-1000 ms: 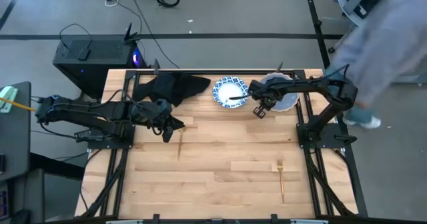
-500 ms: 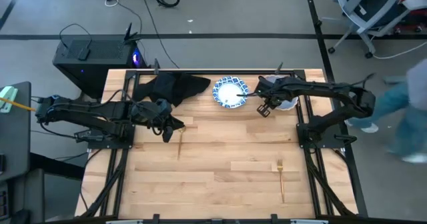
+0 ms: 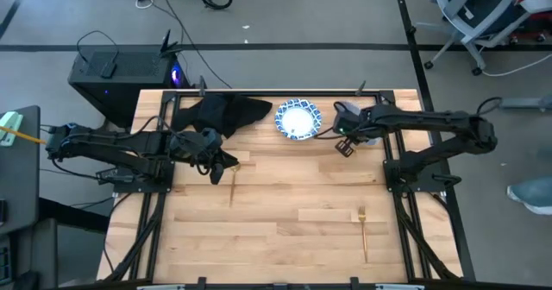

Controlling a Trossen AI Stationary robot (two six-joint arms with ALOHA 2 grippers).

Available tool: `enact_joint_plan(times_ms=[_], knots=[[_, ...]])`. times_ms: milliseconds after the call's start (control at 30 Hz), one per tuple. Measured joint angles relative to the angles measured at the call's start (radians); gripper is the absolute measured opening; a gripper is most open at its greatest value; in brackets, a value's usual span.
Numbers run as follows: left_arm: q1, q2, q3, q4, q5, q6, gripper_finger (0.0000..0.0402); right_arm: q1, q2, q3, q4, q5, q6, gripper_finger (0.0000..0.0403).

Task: Set table place
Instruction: Move the gray plate to the right of the golden spoon

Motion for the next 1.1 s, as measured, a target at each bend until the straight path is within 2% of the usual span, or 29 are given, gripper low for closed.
enact_joint_plan(times_ms=[233,467,667,833,1100], knots=[[0.0,0.0,0.0,0.0,-0.002,-0.001,0.0068,0.151,0.0,0.166,-0.109,0.073,0.066,0.0],[0.0,0.0,0.0,0.0,-0.011,0.011,0.0068,0.35,0.044,0.287,-0.139,0.111,0.116,0.0],[0.0,0.0,0.0,0.0,-0.011,0.032,0.0067,0.503,0.162,0.4,-0.24,0.141,0.228,0.0],[0.0,0.0,0.0,-0.001,-0.011,0.033,0.0068,0.6,0.272,0.502,-0.255,0.157,0.311,0.0],[0.0,-0.001,0.0,-0.001,-0.011,0.043,0.007,0.703,0.466,0.631,-0.183,0.162,0.276,0.0]])
